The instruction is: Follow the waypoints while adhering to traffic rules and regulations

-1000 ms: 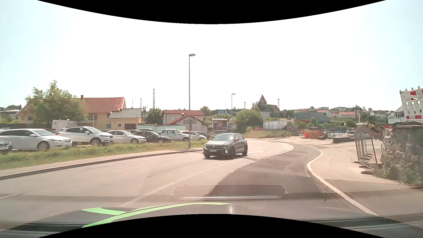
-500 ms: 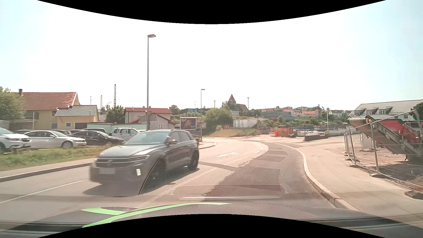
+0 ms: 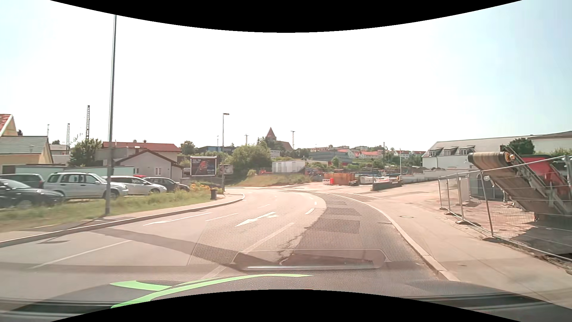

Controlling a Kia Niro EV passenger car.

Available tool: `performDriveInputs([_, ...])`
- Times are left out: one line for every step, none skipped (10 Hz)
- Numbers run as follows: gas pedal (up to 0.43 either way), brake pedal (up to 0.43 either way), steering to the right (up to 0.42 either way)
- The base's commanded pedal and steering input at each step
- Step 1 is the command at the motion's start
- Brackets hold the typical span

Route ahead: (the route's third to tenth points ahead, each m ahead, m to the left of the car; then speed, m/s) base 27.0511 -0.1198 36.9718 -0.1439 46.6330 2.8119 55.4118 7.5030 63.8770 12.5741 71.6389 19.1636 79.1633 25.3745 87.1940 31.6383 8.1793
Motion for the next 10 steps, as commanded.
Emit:
performDriveInputs([0.118,0.000,0.162])
performDriveInputs([0.118,0.000,0.150])
performDriveInputs([0.130,0.000,0.140])
performDriveInputs([0.130,0.000,0.131])
performDriveInputs([0.130,0.000,0.120])
performDriveInputs([0.130,0.000,0.105])
performDriveInputs([0.138,0.000,0.093])
performDriveInputs([0.138,0.000,0.080])
performDriveInputs([0.138,0.000,0.059])
performDriveInputs([0.138,0.000,0.039])
